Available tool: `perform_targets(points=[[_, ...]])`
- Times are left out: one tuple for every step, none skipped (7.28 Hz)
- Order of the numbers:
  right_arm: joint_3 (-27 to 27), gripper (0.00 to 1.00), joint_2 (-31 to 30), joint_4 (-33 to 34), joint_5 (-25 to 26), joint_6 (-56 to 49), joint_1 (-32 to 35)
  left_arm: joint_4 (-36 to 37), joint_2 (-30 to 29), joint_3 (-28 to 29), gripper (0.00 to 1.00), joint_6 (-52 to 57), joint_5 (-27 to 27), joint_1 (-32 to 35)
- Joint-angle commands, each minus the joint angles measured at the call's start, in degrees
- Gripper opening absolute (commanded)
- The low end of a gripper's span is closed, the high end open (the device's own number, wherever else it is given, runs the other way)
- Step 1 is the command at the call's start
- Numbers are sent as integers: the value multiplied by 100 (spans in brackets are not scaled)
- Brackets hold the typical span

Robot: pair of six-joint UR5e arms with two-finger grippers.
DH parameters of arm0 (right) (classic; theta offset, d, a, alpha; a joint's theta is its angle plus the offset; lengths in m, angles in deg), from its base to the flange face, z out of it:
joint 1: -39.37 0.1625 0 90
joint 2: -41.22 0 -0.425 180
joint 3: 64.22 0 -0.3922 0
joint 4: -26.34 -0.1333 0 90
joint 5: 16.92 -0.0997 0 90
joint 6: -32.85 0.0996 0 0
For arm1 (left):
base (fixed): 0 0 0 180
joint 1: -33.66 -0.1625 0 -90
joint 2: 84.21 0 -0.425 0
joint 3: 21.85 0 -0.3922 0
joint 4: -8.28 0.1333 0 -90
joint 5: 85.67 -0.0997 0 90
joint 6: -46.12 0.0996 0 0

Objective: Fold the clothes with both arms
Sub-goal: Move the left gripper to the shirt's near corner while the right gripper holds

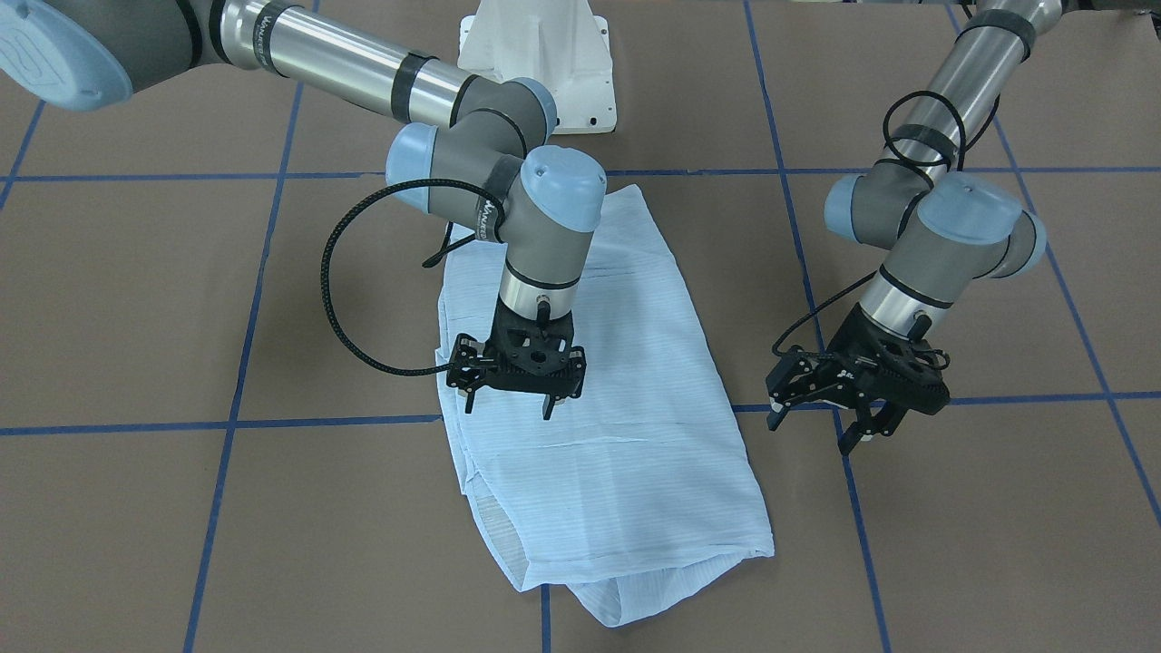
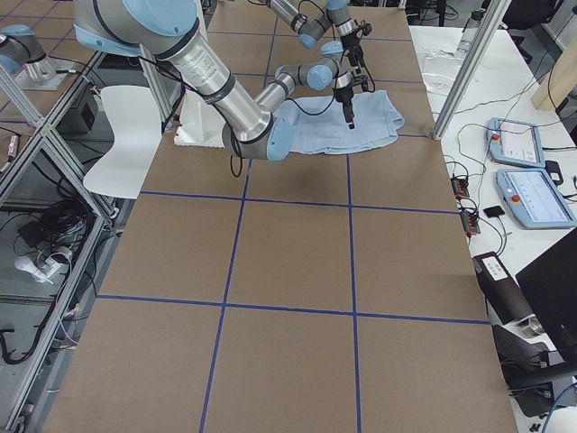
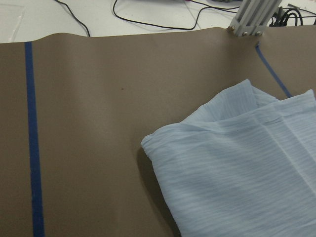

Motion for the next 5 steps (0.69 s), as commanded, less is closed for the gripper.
perform_targets(points=[[-1759,100,-1111,-14,-222,31,10,64,832,-1371,100,-741,175,-402],[-2665,100,-1700,-48,-240,301,19,99,1246,-1952,100,-1205,158,-701],[-3344,100,-2063,-75,-249,721,-16,99,1607,-2393,100,-1679,44,-1096],[-3630,100,-2153,-92,-249,1065,-51,117,1889,-2650,100,-2058,-383,-1561],[-3667,100,-2172,-93,-240,1199,-78,317,1953,-2713,100,-2445,-831,-2009]])
